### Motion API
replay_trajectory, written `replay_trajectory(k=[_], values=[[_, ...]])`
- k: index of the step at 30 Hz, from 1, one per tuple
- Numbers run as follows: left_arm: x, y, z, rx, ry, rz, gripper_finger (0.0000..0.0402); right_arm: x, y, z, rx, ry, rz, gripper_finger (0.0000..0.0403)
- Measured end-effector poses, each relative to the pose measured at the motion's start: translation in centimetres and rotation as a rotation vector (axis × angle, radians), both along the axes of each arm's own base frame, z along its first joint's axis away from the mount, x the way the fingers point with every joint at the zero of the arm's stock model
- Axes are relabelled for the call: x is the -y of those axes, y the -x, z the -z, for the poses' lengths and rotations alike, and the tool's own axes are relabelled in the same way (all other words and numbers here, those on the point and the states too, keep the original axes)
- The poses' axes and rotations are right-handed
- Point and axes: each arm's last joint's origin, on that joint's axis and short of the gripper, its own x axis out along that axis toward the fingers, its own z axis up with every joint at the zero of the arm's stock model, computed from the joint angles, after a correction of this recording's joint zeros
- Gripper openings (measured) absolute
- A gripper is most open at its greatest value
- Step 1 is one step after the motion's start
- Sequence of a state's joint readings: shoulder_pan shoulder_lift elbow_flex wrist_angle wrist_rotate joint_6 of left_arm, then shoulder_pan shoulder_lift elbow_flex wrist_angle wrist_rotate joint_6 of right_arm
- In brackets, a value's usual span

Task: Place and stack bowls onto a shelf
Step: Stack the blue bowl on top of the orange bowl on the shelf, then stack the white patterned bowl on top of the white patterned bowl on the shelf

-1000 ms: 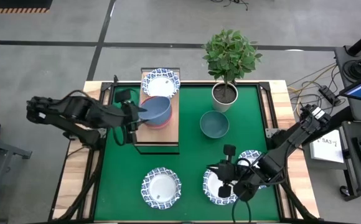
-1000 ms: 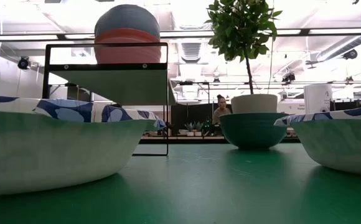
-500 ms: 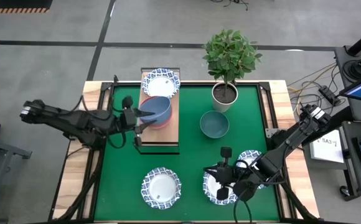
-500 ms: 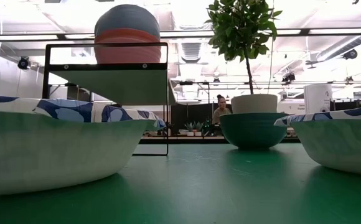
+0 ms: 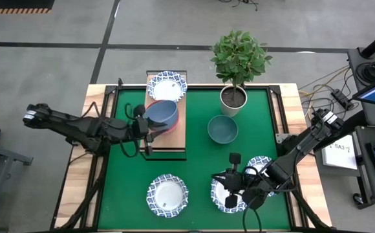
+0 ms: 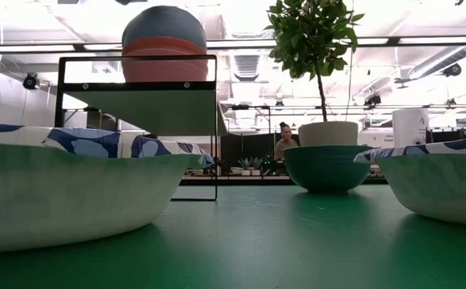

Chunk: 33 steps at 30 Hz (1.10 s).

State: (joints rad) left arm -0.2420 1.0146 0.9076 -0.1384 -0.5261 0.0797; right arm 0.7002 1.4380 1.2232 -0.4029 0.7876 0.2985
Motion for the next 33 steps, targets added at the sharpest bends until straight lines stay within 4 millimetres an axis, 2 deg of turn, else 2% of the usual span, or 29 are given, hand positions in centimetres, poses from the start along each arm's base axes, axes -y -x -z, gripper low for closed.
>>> replay_trajectory(k=[3,6,13,22,28,33], values=[[-0.1,0.4,-2.0,0.055,-0.023,0.005,0.0058,0.0,0.0,0.0,0.0,0.0,0.0,0.0009],[-0.5,0.5,-2.8,0.062,-0.085,-0.058,0.005,0.0,0.0,0.0,0.001,-0.001,0.0,0.0009],[-1.8,-0.7,-0.6,-0.012,-0.082,-0.154,0.0037,0.0,0.0,0.0,0.005,-0.009,0.004,0.0009],[-1.7,-1.2,1.1,-0.083,0.043,-0.156,0.0037,0.0,0.0,-0.1,0.011,-0.015,0.004,0.0009],[-1.5,-1.5,1.6,-0.102,0.093,-0.099,0.0037,0.0,-0.1,-0.1,0.011,-0.014,0.003,0.0009],[-1.4,-1.1,0.4,-0.071,0.08,-0.087,0.0037,-0.1,-0.1,-0.1,0.016,-0.018,0.003,0.0009]])
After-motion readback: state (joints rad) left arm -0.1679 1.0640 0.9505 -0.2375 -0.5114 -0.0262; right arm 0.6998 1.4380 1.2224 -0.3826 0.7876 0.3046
